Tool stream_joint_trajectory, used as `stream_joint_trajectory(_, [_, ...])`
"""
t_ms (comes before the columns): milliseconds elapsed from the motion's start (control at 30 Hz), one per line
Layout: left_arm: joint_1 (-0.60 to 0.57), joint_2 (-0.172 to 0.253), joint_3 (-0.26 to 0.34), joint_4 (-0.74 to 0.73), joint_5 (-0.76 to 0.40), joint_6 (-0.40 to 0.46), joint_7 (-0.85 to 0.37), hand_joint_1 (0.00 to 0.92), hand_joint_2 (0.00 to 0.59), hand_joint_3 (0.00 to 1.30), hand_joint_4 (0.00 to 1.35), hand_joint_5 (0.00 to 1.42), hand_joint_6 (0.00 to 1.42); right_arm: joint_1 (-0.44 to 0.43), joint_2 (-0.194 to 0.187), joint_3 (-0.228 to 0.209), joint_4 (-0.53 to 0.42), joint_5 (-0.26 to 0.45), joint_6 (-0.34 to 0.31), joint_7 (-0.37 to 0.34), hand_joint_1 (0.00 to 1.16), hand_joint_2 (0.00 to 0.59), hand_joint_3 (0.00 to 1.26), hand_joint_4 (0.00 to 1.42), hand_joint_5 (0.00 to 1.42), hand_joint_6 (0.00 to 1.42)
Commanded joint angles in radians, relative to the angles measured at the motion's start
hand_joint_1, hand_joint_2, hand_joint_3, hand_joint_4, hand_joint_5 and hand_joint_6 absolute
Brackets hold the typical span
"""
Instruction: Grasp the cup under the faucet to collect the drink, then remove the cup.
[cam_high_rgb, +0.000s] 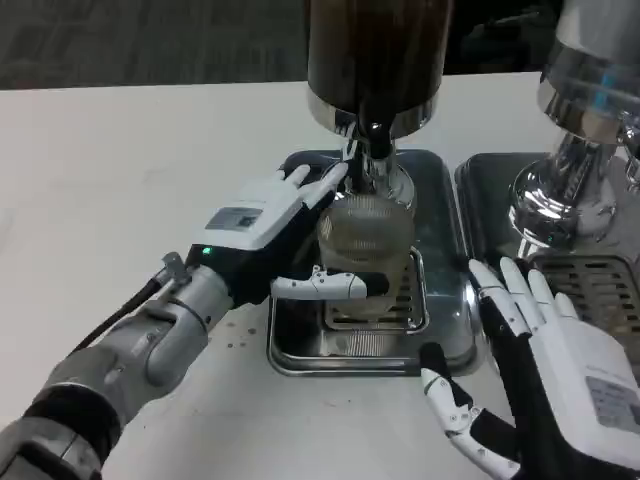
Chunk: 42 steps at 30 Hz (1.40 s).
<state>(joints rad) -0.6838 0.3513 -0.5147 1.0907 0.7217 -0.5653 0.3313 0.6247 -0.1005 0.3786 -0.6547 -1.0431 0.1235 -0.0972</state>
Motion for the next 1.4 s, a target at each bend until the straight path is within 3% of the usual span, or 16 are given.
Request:
stream_joint_trajectory(33, [-0.016,0.016,-0.015,-0.038,0.022,0.034,-0.008,0.000,0.055,0.00,0.00,0.00,0.00,-0.017,0.049,0.060,0.008,0.025,-0.001,0.000,0.38,0.467,0.13,0.03,0.01,0.00])
stream_joint_trajectory(400, [0.049,0.063,0.012,-0.167,0.020,0.039,0.027,0.000,0.057,0.00,0.00,0.00,0.00,-0.031,0.045,0.062,0.019,0.040,0.000,0.001,0.38,0.470,0.13,0.05,0.03,0.00])
stream_joint_trajectory(567, [0.128,0.114,0.061,-0.286,-0.008,-0.004,0.027,0.000,0.055,0.00,0.00,0.00,0.00,-0.027,0.050,0.067,0.021,0.038,0.000,-0.007,0.40,0.467,0.15,0.05,0.03,0.00])
stream_joint_trajectory(700, [0.217,0.174,0.110,-0.417,-0.042,-0.032,-0.003,0.000,0.051,0.00,0.00,0.00,0.00,-0.023,0.050,0.067,0.020,0.040,-0.001,-0.011,0.40,0.467,0.15,0.05,0.03,0.00])
stream_joint_trajectory(900, [0.408,0.279,0.230,-0.641,-0.134,-0.082,-0.053,0.000,0.049,0.00,0.00,0.00,0.00,-0.035,0.047,0.062,0.024,0.050,-0.007,-0.010,0.41,0.467,0.15,0.05,0.04,0.00])
stream_joint_trajectory(1033, [0.514,0.314,0.311,-0.752,-0.185,-0.102,-0.081,0.000,0.053,0.00,0.00,0.00,0.00,-0.046,0.043,0.057,0.030,0.061,-0.013,-0.010,0.41,0.467,0.15,0.05,0.04,0.00])
stream_joint_trajectory(1100, [0.577,0.333,0.370,-0.800,-0.247,-0.142,-0.087,0.000,0.060,0.00,0.00,0.00,0.00,-0.053,0.042,0.056,0.033,0.066,-0.017,-0.010,0.41,0.467,0.15,0.05,0.04,0.00])
stream_joint_trajectory(1267, [0.634,0.335,0.483,-0.827,-0.446,-0.262,-0.155,0.000,0.078,0.02,0.00,0.00,0.00,-0.074,0.035,0.046,0.045,0.083,-0.028,-0.006,0.41,0.471,0.15,0.05,0.04,0.00])
stream_joint_trajectory(1300, [0.630,0.334,0.499,-0.823,-0.503,-0.283,-0.187,0.000,0.105,0.11,0.07,0.08,0.06,-0.079,0.033,0.044,0.048,0.086,-0.030,-0.005,0.41,0.472,0.15,0.05,0.04,0.00])
stream_joint_trajectory(1400, [0.575,0.343,0.508,-0.809,-0.752,-0.302,-0.365,0.000,0.101,0.23,0.19,0.23,0.20,-0.099,0.026,0.037,0.060,0.099,-0.034,-0.004,0.41,0.473,0.15,0.05,0.04,0.00])
